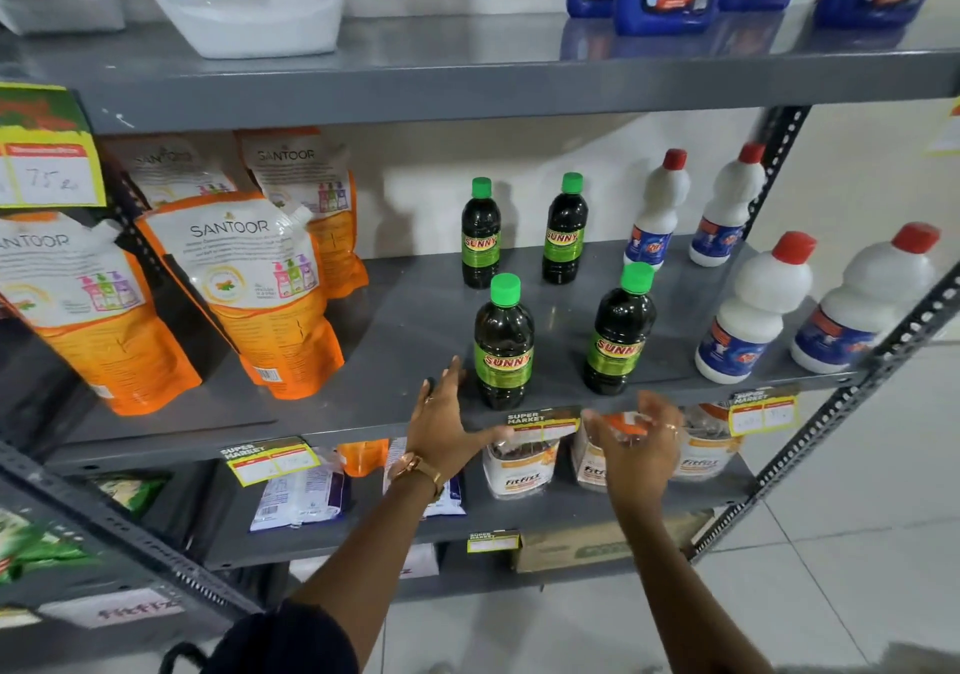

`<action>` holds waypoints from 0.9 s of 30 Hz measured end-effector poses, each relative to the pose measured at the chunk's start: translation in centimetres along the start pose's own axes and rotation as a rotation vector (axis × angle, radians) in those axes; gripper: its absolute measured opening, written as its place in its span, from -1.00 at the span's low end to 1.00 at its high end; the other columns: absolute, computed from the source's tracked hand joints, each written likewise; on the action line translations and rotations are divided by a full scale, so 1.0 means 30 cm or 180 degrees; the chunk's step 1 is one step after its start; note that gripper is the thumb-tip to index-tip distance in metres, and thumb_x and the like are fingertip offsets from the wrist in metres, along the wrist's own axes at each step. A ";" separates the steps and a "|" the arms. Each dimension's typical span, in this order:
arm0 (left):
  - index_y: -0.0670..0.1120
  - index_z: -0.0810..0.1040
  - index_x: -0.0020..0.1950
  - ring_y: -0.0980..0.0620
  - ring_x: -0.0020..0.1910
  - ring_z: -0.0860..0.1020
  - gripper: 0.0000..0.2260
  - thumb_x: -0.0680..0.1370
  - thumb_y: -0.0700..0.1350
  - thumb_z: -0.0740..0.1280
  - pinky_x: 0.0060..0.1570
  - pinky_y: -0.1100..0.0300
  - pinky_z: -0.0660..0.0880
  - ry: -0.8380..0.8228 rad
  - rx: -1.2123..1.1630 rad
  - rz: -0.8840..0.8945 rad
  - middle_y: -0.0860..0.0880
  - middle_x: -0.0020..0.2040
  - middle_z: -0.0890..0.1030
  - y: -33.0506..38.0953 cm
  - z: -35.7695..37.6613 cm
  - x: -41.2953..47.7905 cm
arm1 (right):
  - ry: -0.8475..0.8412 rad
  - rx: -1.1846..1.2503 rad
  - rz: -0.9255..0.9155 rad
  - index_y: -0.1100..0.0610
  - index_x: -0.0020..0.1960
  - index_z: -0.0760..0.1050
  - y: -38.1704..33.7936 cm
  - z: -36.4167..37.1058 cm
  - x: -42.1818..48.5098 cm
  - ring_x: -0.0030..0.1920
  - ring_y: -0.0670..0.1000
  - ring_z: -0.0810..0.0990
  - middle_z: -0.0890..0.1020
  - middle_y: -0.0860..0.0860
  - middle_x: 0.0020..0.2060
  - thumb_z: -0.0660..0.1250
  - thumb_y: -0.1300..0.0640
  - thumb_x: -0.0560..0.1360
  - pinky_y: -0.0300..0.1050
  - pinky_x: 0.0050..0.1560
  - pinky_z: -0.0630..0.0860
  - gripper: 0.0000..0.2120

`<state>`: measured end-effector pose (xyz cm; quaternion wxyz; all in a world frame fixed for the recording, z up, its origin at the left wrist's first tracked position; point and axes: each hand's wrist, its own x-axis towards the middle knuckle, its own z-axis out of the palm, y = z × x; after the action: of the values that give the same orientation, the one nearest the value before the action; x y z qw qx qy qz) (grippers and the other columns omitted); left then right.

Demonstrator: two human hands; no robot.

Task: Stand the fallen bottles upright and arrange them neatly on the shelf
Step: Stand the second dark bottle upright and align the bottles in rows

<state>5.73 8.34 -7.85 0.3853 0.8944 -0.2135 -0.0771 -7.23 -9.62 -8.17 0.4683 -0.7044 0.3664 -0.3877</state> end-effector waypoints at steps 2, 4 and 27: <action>0.09 0.04 0.50 -0.20 0.44 0.18 0.02 0.19 0.35 0.46 0.34 -0.25 0.27 0.0041 -0.0208 -0.0038 -0.01 0.40 0.40 0.030 0.016 0.017 | 0.0015 -0.0181 0.0028 0.09 0.39 0.29 0.003 -0.026 0.077 0.30 0.10 0.39 0.40 0.10 0.31 0.60 0.03 0.22 0.08 0.27 0.42 -0.16; 0.11 0.17 0.45 -0.18 0.35 0.34 -0.10 0.22 0.25 0.50 0.27 -0.23 0.36 0.0177 -0.0365 0.0025 -0.02 0.30 0.50 0.048 0.021 0.024 | -0.0420 -0.0303 0.0035 0.10 0.50 0.14 0.011 -0.039 0.152 0.42 0.09 0.29 0.31 0.09 0.44 0.61 0.06 0.23 0.07 0.39 0.31 -0.01; -0.02 0.23 0.46 -0.12 0.42 0.27 -0.23 0.36 0.34 0.27 0.40 0.06 0.07 0.0793 0.0325 0.0221 -0.09 0.37 0.45 0.041 0.081 0.022 | -0.1373 -0.0961 -0.0297 0.14 0.42 0.32 0.051 -0.015 0.258 0.53 0.21 0.05 0.45 0.13 0.38 0.46 0.07 0.41 0.19 0.42 0.18 -0.36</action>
<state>5.19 5.72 -8.62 0.3653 0.9076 -0.1985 0.0588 -4.52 -17.05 -7.92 0.4068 -0.8487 0.2789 -0.1908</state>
